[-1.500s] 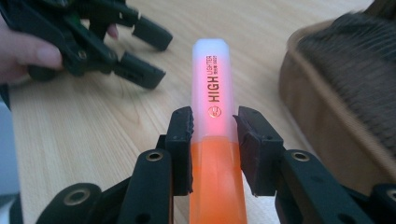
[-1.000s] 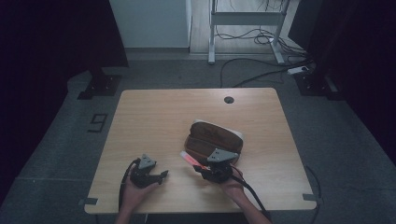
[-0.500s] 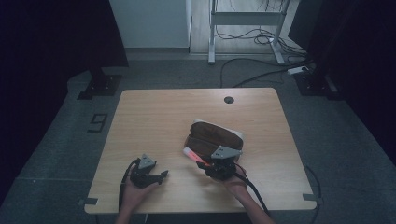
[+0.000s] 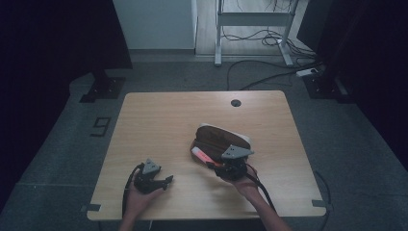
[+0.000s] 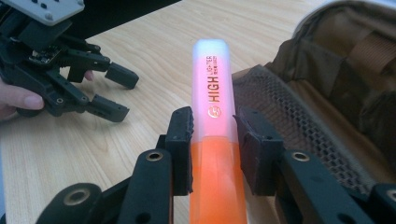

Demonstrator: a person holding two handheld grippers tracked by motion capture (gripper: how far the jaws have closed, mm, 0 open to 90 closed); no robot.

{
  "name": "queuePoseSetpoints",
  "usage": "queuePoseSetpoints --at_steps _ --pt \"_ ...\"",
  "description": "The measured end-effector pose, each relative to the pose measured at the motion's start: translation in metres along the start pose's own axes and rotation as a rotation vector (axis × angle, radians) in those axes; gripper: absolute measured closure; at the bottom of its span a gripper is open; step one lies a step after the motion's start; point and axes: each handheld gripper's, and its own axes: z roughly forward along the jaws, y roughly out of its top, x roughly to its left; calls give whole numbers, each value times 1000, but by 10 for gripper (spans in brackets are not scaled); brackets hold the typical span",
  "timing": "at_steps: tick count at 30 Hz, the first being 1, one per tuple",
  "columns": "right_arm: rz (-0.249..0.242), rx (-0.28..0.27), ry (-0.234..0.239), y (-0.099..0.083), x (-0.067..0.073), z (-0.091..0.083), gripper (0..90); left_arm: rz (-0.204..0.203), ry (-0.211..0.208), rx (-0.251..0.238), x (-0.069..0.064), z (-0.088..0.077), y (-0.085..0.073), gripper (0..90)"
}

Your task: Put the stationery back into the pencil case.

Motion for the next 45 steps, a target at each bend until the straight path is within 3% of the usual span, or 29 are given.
queuePoseSetpoints --at_steps 27,45 --pt "-29 -15 -10 23 -23 -8 657 3 4 1 -1 0 0 320" --pt "-37 -26 -51 30 -43 -13 657 4 5 3 -1 0 0 320"
